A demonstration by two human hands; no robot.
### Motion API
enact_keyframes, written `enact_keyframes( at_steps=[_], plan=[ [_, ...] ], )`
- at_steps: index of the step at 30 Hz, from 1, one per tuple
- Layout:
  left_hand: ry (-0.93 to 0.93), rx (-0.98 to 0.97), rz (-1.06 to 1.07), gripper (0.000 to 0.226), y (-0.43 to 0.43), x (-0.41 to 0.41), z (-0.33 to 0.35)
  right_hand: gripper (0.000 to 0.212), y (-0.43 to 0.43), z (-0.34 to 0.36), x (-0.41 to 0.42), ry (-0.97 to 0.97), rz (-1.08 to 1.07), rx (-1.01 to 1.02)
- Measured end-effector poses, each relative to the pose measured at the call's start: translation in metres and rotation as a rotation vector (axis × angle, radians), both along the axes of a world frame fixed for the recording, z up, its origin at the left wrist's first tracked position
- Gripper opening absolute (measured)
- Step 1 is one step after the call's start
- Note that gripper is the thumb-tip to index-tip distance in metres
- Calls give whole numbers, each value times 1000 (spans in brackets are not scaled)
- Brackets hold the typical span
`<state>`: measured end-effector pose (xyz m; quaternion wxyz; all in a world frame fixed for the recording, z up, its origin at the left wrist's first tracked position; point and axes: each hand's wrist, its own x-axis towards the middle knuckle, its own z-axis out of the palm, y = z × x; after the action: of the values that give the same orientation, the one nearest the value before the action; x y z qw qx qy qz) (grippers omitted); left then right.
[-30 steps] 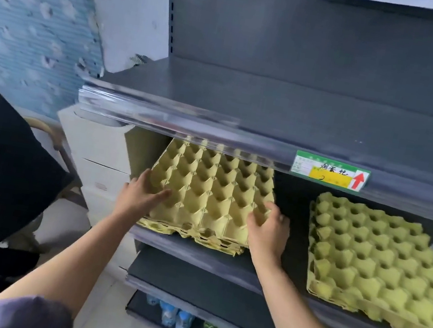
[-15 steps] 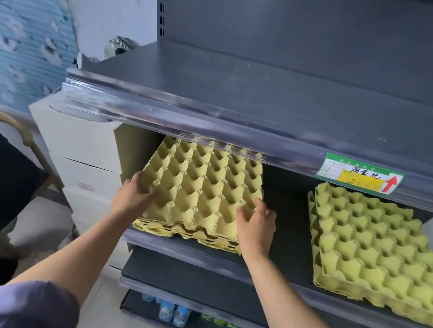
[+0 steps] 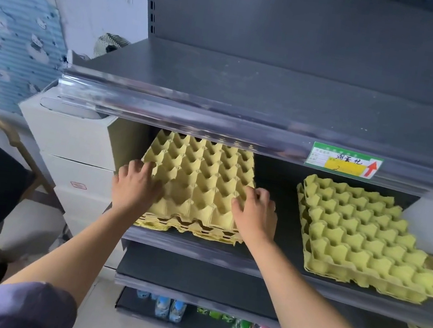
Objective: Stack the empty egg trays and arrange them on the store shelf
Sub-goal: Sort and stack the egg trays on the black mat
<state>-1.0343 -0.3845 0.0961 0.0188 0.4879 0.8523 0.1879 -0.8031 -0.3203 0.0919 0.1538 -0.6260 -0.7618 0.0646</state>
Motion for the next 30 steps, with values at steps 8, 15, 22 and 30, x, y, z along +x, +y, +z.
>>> enact_keyframes(
  at_steps=[8,15,22,30],
  plan=[
    [193,53,-391,34,-6,84,31,27,-21,23,59,-5,195,286],
    [325,207,-643,20,-18,207,62,27,-49,44,187,19,178,492],
    [374,392,-841,24,-29,389,80,29,-95,67,368,8,95,658],
    [303,431,-1034,37,-26,570,81,28,-131,74,559,-43,-158,662]
  ],
)
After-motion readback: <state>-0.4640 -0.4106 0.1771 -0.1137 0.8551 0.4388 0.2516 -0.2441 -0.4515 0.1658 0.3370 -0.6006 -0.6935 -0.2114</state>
